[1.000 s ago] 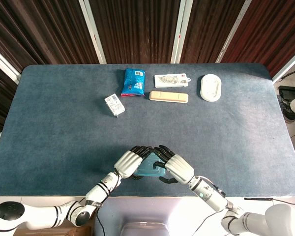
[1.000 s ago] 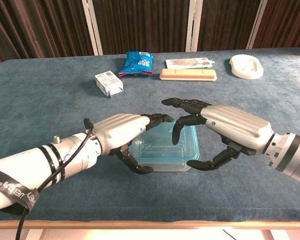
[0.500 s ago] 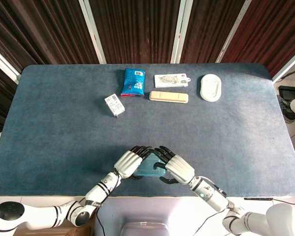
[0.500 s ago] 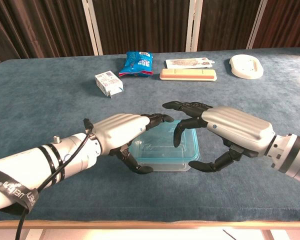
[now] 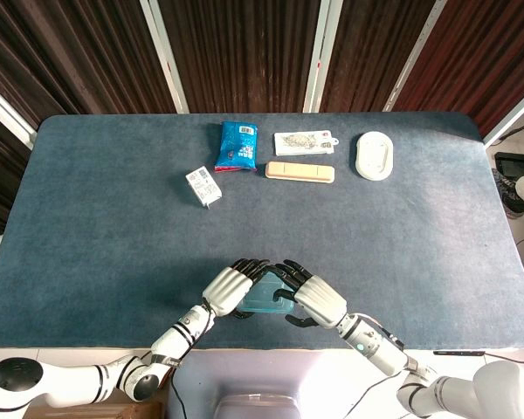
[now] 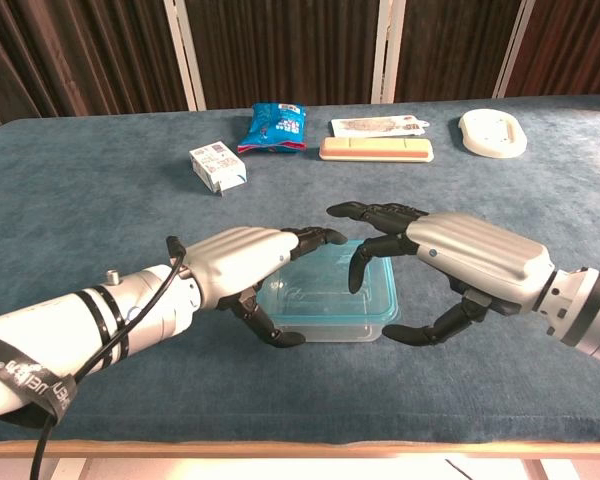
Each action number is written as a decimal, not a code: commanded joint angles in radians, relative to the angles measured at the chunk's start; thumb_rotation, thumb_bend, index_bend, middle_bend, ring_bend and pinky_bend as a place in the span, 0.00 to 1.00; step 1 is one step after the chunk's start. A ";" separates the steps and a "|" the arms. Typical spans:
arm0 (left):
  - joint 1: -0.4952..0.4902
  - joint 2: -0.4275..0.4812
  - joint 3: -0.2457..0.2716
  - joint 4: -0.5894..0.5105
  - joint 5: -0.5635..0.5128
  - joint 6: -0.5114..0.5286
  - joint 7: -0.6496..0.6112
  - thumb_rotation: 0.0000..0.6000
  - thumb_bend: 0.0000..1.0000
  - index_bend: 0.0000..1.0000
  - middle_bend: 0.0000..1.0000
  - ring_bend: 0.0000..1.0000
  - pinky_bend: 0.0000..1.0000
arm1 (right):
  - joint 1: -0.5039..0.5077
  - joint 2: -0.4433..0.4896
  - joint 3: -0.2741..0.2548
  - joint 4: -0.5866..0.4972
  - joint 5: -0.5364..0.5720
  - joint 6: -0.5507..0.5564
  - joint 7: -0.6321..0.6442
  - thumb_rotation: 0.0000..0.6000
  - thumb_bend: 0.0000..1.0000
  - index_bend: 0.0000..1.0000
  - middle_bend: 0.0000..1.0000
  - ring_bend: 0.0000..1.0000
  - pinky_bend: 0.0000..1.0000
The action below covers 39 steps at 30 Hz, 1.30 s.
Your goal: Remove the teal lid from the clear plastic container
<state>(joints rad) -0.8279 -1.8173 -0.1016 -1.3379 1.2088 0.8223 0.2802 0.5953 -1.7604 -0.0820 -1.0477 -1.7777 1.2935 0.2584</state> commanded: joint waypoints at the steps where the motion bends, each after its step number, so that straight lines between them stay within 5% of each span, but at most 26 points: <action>1: 0.000 -0.001 0.000 0.000 0.001 0.000 -0.001 1.00 0.26 0.00 0.19 0.49 0.53 | 0.000 -0.002 0.004 0.001 0.004 0.000 -0.002 1.00 0.39 0.53 0.10 0.00 0.00; 39: 0.005 -0.010 0.022 0.021 0.040 -0.002 -0.008 1.00 0.27 0.00 0.19 0.50 0.54 | 0.011 0.003 0.038 -0.027 0.044 -0.020 -0.021 1.00 0.39 0.53 0.10 0.00 0.00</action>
<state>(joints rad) -0.8234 -1.8272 -0.0800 -1.3162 1.2484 0.8205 0.2725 0.6063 -1.7577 -0.0436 -1.0748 -1.7342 1.2734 0.2371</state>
